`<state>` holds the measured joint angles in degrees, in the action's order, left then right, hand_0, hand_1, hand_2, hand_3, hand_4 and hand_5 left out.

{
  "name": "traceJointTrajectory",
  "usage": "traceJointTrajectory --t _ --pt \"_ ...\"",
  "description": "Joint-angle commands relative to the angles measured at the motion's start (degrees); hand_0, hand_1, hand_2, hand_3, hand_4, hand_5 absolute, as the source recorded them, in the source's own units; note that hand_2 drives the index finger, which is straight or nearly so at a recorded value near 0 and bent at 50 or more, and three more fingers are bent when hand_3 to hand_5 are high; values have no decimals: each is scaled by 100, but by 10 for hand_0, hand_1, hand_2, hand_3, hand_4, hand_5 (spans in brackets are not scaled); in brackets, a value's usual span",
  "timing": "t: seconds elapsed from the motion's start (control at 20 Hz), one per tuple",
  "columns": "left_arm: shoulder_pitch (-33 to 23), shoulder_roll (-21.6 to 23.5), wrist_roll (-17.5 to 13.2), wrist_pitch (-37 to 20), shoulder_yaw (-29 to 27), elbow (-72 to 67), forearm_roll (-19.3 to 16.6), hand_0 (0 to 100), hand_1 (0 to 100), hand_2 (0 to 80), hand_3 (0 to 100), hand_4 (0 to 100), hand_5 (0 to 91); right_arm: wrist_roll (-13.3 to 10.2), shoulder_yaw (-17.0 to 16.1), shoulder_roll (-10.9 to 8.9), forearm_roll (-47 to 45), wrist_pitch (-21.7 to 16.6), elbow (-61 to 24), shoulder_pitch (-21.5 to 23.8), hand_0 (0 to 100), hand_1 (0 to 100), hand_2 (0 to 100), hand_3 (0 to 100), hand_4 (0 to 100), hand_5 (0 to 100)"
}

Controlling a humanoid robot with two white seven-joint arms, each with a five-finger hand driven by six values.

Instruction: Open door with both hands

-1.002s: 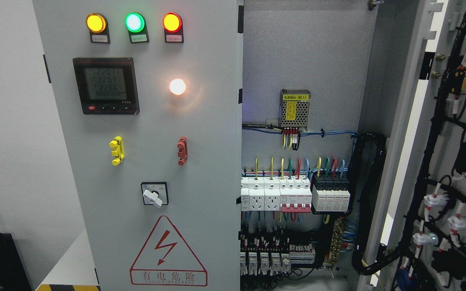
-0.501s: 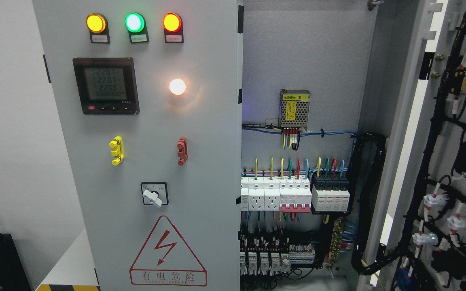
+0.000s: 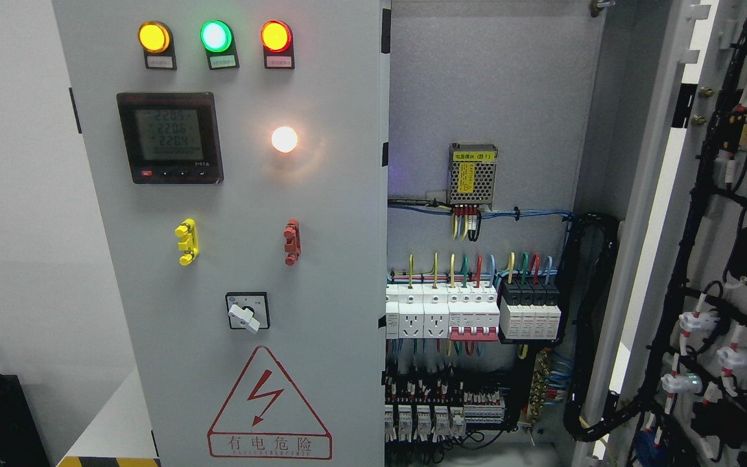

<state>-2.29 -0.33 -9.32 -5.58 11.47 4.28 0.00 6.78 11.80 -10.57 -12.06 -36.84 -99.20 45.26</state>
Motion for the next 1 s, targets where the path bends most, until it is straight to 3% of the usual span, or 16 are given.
traceJointTrajectory --t 0.0,0.45,0.65,0.75,0.95 --pt "1 -169 26 5 -5 12 88 120 389 0 0 0 0 16 455 -288 2 -60 -1066 -710 120 389 0 0 0 0" --pt "1 -161 26 5 -13 12 88 120 389 0 0 0 0 7 464 -279 2 19 -716 -2160 120 389 0 0 0 0" --pt "1 -161 26 5 -5 12 88 120 389 0 0 0 0 16 420 -51 -7 63 -303 -2688 120 389 0 0 0 0" --pt "1 -161 26 5 -5 12 88 120 389 0 0 0 0 7 455 -33 2 89 -197 -2942 120 389 0 0 0 0" --pt "1 -161 26 5 -5 12 88 120 389 0 0 0 0 7 447 72 -15 747 -126 -3514 120 389 0 0 0 0"
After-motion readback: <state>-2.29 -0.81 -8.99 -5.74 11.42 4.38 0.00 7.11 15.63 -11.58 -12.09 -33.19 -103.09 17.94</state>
